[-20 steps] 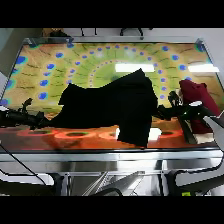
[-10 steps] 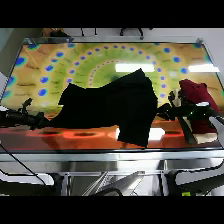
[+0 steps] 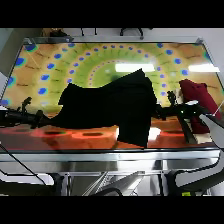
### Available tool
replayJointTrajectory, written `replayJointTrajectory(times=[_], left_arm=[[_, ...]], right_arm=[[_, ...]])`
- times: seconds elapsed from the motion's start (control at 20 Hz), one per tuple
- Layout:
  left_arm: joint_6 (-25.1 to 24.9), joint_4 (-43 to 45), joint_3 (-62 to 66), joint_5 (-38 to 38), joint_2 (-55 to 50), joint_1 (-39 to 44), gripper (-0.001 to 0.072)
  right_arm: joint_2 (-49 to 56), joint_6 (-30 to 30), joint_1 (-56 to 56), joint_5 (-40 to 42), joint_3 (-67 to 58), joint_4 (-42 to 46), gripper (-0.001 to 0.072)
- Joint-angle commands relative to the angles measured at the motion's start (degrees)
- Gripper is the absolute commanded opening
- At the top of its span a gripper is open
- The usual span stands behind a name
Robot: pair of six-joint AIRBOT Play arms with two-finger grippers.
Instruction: Fold the shirts.
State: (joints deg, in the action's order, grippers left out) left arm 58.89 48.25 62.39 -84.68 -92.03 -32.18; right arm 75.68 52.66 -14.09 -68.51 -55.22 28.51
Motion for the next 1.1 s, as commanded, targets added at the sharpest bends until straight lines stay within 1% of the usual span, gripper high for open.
replayJointTrajectory(times=[0.0, 0.1, 0.2, 0.25, 0.3, 0.35, 0.45, 0.5, 0.55, 0.65, 0.75, 0.9, 1.05], left_arm=[[-1.0, -16.7, 3.1, -5.4, 3.4, 0.0, 0.0016], [-1.6, -30.0, 8.1, -6.9, 11.0, 0.1, 0.0015], [-4.0, -45.5, 15.0, -6.5, 21.1, -0.6, 0.0016], [-4.9, -52.8, 18.6, -5.1, 26.2, -1.4, 0.0017], [-5.9, -58.6, 22.8, -1.8, 31.8, -2.9, 0.0017], [-6.4, -60.0, 26.1, 3.0, 36.6, -4.7, 0.0017], [-6.3, -57.4, 31.3, 13.1, 45.6, -10.8, 0.0017], [-5.3, -54.1, 33.9, 15.8, 48.7, -14.2, 0.0018], [-3.1, -50.4, 36.3, 17.3, 50.2, -16.2, 0.0018], [1.1, -42.9, 40.9, 17.0, 49.6, -15.0, 0.0018], [3.7, -33.2, 45.5, 12.9, 45.5, -9.4, 0.0018], [7.0, -20.4, 47.2, 7.5, 37.9, 1.6, 0.0017], [6.9, -9.5, 40.9, 8.9, 29.9, 13.4, 0.0017]], right_arm=[[-5.9, -2.3, 1.7, -6.4, -6.8, -5.9, 0.0021], [-14.5, -2.1, 1.3, -7.0, -16.3, -8.8, 0.0022], [-21.9, -2.2, 0.4, -6.2, -28.4, -10.0, 0.0022], [-25.0, -2.2, 0.1, -4.7, -34.6, -9.9, 0.0022], [-28.1, -2.2, -0.6, -2.2, -41.2, -9.7, 0.0022], [-30.5, -2.2, -1.3, 0.8, -46.4, -9.2, 0.0022], [-34.1, -2.1, -2.5, 5.6, -53.9, -6.6, 0.0022], [-35.3, -2.1, -2.8, 7.0, -56.3, -5.0, 0.0022], [-36.1, -2.1, -3.1, 7.7, -58.2, -3.6, 0.0021], [-36.4, -2.1, -3.2, 7.8, -59.8, -2.4, 0.0022], [-34.8, -0.8, -3.2, 5.8, -59.7, -0.5, 0.0022], [-27.6, 1.0, -3.2, -0.4, -58.1, -1.2, 0.0022], [-18.3, 1.7, -2.1, -5.0, -52.9, -1.6, 0.0022]])
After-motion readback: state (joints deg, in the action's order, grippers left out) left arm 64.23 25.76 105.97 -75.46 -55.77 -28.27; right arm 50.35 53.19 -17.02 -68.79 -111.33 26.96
